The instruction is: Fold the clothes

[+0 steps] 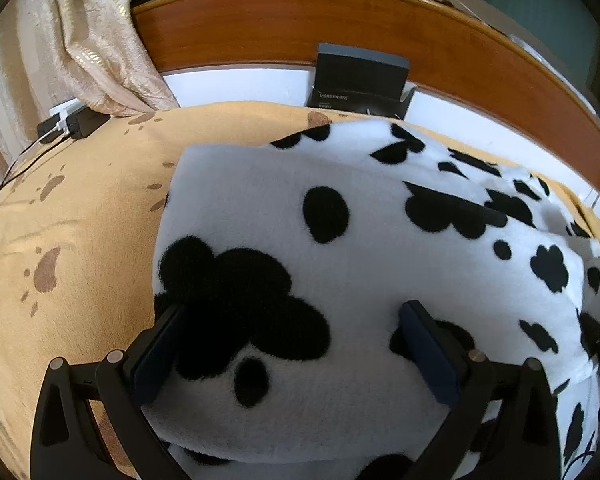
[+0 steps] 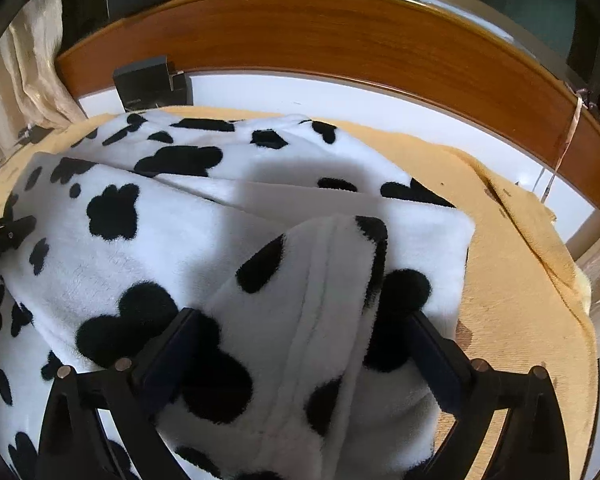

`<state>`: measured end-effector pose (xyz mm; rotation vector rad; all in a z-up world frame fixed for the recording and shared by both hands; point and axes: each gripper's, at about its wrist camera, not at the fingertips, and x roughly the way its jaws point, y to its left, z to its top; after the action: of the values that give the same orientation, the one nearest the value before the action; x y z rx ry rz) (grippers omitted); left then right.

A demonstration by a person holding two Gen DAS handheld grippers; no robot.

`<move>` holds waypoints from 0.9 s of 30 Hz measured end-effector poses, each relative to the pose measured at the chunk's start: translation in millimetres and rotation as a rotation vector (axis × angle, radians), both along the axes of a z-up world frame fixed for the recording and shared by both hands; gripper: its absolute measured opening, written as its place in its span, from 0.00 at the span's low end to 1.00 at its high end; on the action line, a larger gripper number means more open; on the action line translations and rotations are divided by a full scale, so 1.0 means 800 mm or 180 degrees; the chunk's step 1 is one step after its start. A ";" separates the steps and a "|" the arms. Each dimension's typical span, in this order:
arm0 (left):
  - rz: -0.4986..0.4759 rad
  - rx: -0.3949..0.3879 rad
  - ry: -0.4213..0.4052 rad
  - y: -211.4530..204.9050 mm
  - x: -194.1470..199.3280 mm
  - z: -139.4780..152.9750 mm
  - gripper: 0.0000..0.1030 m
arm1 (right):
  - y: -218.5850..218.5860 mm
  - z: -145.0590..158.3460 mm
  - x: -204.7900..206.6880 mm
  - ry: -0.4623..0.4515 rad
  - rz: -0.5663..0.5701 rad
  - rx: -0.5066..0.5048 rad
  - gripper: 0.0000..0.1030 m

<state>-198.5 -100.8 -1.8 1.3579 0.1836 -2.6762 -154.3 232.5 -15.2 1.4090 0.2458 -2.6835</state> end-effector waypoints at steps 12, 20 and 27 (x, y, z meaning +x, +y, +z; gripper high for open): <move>-0.0812 0.0253 -0.0161 0.004 0.156 0.034 1.00 | -0.045 0.039 0.204 -0.0028 0.0688 -0.0354 0.99; -0.0972 -0.0248 -0.0238 0.026 0.202 -0.007 1.00 | -0.040 -0.013 0.244 -0.0136 0.0745 -0.0185 1.00; -0.0967 -0.0236 -0.0194 0.026 0.201 -0.008 1.00 | -0.037 -0.015 0.248 -0.0084 0.0714 -0.0200 1.00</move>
<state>-37.5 -80.3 -8.3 1.5523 -0.1389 -2.8405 43.8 202.7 -27.1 1.3129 0.2956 -2.4687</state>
